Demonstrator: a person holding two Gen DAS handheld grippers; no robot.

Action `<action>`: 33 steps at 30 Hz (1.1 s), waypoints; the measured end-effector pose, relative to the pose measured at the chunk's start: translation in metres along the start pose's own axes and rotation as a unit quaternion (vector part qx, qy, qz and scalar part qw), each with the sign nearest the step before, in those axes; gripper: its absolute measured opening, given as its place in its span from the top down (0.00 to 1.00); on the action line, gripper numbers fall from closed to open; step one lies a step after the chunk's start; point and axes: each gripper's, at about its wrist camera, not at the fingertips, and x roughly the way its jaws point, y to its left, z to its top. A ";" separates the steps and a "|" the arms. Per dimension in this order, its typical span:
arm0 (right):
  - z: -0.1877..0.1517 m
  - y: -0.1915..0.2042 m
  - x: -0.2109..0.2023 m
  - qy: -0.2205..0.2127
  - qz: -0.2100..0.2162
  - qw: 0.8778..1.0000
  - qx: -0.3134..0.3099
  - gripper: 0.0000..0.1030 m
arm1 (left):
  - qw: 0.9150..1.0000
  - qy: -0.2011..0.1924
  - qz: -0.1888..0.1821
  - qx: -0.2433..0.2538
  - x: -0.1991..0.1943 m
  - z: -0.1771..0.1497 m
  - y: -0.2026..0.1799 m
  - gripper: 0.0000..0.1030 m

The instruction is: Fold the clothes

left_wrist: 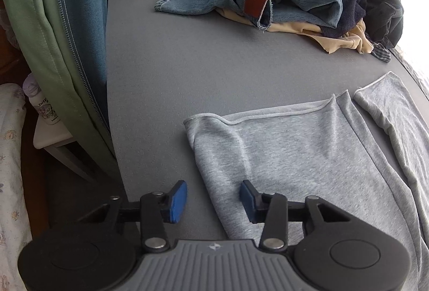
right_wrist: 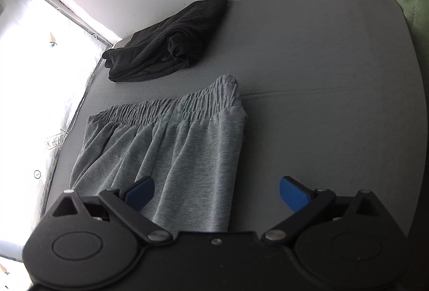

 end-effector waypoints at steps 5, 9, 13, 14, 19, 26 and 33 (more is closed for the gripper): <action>0.004 0.006 0.015 0.010 -0.028 1.000 -0.007 0.08 | 0.999 -0.011 -0.004 0.033 -0.002 0.009 -0.015 0.99; 0.007 0.011 0.019 0.007 -0.034 0.999 -0.011 0.13 | 1.000 0.006 0.017 0.016 0.005 0.011 -0.023 0.95; 0.009 0.005 0.015 -0.002 -0.044 0.999 -0.009 0.46 | 1.000 0.002 0.016 0.002 0.006 0.008 -0.020 0.94; 0.010 0.002 0.015 0.003 -0.041 0.999 -0.008 0.58 | 1.000 0.000 0.014 0.004 0.006 0.007 -0.020 0.98; 0.010 -0.018 0.011 0.011 -0.003 0.999 0.034 0.99 | 1.000 -0.008 -0.004 -0.011 0.002 0.013 -0.014 1.00; 0.015 -0.004 -0.013 -0.028 0.015 0.999 0.012 0.99 | 0.996 -0.026 -0.052 -0.061 -0.017 0.036 -0.002 1.00; 0.026 0.011 -0.031 -0.050 0.041 0.997 0.028 0.99 | 0.993 -0.029 -0.085 -0.083 -0.027 0.049 -0.021 1.00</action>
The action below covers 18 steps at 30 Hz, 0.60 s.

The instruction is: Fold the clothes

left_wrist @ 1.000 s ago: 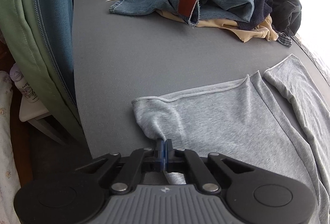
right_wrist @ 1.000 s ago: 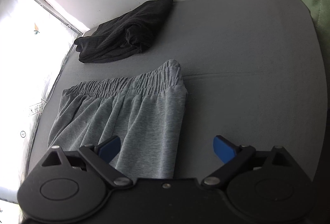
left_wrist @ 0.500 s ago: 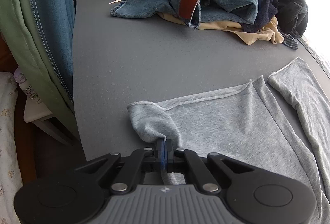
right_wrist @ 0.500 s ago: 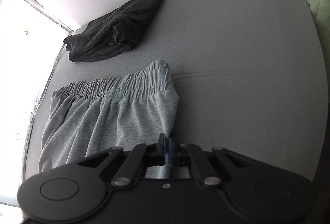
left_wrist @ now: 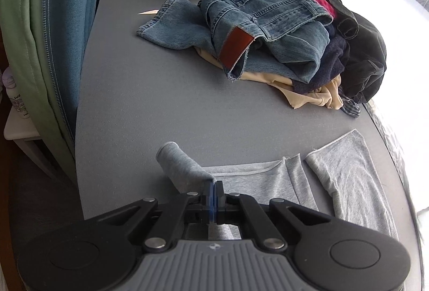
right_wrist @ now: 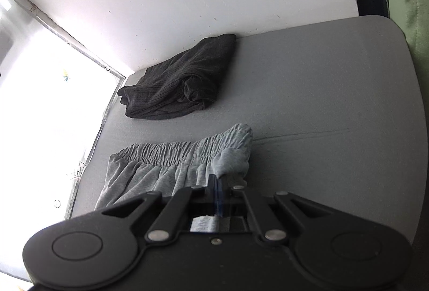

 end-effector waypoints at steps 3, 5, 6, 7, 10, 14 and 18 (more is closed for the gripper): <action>0.003 0.012 -0.002 -0.006 0.007 1.000 -0.003 0.99 | 0.999 -0.018 -0.010 0.027 -0.004 0.007 -0.021 1.00; 0.006 0.024 -0.003 -0.012 0.014 1.000 -0.007 0.99 | 0.998 -0.031 -0.025 0.039 -0.008 0.013 -0.040 1.00; 0.009 0.032 -0.003 -0.017 0.018 1.000 -0.010 0.99 | 0.998 -0.039 -0.032 0.045 -0.009 0.017 -0.051 1.00; 0.011 0.041 -0.003 -0.022 0.022 0.999 -0.017 0.99 | 0.997 -0.045 -0.038 0.051 -0.010 0.020 -0.063 1.00; 0.018 0.076 0.000 -0.037 0.035 0.998 -0.043 0.99 | 0.994 -0.060 -0.056 0.072 -0.007 0.033 -0.105 1.00; 0.031 0.136 0.019 -0.052 0.051 0.995 -0.072 0.99 | 0.988 -0.076 -0.090 0.100 0.011 0.055 -0.176 1.00; 0.042 0.203 0.066 -0.050 0.064 0.993 -0.087 1.00 | 0.979 -0.081 -0.118 0.144 0.056 0.073 -0.270 1.00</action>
